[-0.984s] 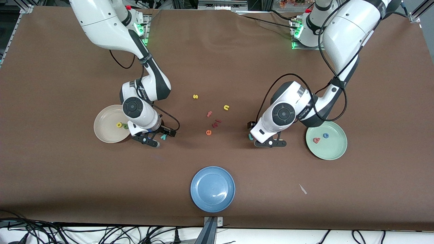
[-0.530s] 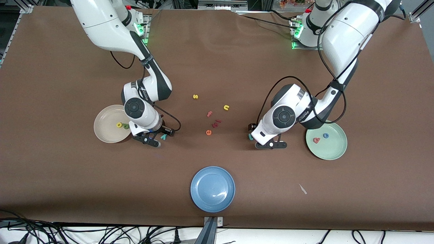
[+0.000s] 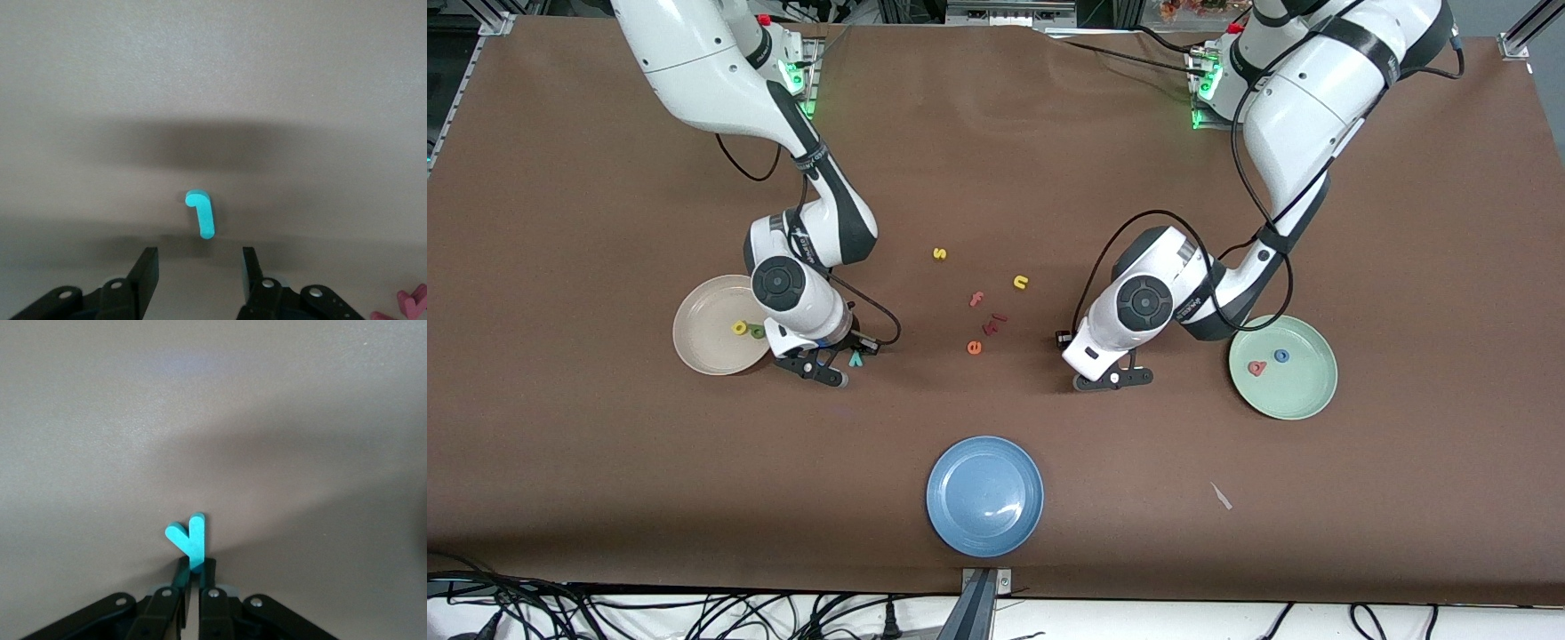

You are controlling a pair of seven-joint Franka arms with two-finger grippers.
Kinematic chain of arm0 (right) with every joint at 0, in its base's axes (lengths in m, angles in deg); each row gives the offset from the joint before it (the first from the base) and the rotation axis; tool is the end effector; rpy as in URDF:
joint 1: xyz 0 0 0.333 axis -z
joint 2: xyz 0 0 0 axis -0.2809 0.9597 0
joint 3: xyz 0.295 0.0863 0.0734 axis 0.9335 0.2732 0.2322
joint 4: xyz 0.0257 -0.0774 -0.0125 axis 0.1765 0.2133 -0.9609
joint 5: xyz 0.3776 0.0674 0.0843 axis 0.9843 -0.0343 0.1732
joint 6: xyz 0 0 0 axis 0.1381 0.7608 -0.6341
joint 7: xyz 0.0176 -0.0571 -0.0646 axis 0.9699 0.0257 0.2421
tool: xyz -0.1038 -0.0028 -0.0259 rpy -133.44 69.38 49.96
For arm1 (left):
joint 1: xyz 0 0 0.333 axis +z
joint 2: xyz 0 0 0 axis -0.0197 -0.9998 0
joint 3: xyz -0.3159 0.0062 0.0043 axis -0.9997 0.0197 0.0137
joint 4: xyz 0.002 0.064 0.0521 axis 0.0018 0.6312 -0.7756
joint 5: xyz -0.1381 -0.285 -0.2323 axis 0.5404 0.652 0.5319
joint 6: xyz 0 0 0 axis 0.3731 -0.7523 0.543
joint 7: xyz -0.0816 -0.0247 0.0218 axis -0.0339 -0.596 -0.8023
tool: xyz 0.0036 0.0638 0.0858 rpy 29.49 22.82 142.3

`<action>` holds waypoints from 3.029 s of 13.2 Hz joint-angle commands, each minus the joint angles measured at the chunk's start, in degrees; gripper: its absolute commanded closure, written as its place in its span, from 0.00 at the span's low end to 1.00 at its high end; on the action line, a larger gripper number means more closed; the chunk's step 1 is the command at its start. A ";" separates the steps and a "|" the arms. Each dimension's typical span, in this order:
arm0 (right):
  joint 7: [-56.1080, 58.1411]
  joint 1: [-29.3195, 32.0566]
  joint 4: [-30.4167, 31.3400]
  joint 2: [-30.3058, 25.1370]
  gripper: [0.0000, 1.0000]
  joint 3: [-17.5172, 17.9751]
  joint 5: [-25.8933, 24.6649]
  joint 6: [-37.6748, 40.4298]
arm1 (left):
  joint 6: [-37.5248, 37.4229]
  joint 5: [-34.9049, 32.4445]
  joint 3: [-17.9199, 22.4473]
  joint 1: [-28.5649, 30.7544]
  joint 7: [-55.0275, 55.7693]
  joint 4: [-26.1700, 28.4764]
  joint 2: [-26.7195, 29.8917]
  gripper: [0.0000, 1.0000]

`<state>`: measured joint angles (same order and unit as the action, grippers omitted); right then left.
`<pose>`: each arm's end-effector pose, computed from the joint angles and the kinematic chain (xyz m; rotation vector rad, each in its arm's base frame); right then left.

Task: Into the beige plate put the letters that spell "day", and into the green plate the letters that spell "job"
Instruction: 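Grasp y with the right gripper while the left gripper grasps l, then release y over the white plate while the left gripper carries l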

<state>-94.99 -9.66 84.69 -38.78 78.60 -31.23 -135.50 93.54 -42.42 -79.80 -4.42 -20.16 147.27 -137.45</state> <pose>0.5989 0.2623 0.1805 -3.0608 0.5272 0.0287 0.6057 -0.3425 0.1913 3.0403 0.2107 -0.2215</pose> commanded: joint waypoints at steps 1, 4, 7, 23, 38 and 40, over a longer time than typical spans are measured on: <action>1.36 0.31 -3.79 0.52 1.00 -0.16 0.31 4.19 | 1.16 -1.87 0.72 -0.52 1.59 -1.34 -1.34 0.45; 10.56 1.36 -4.52 -2.36 1.00 -1.64 -0.04 11.67 | 1.16 -1.87 1.24 -0.61 1.42 -1.42 -1.87 0.48; 21.45 1.28 3.28 -9.56 1.00 -5.07 -0.31 13.37 | 1.16 -1.96 1.25 -0.52 1.42 -1.42 -1.87 0.52; 41.73 1.28 2.90 -15.12 0.00 -14.76 0.75 25.12 | 3.80 -4.24 2.65 -0.08 -0.16 -1.51 -1.17 1.00; 29.41 -9.01 -17.75 -15.56 0.00 -16.42 -1.26 56.13 | -20.27 -6.18 2.57 20.12 -39.79 -0.37 7.19 1.00; 29.84 -9.01 -21.28 -15.83 0.00 -16.07 -3.72 60.55 | -20.37 -6.18 2.57 21.97 -40.16 0.86 7.01 1.00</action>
<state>-65.12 -18.02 66.83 -53.96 63.17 -32.87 -79.13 73.82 -47.37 -76.74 16.26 -59.08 145.78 -131.84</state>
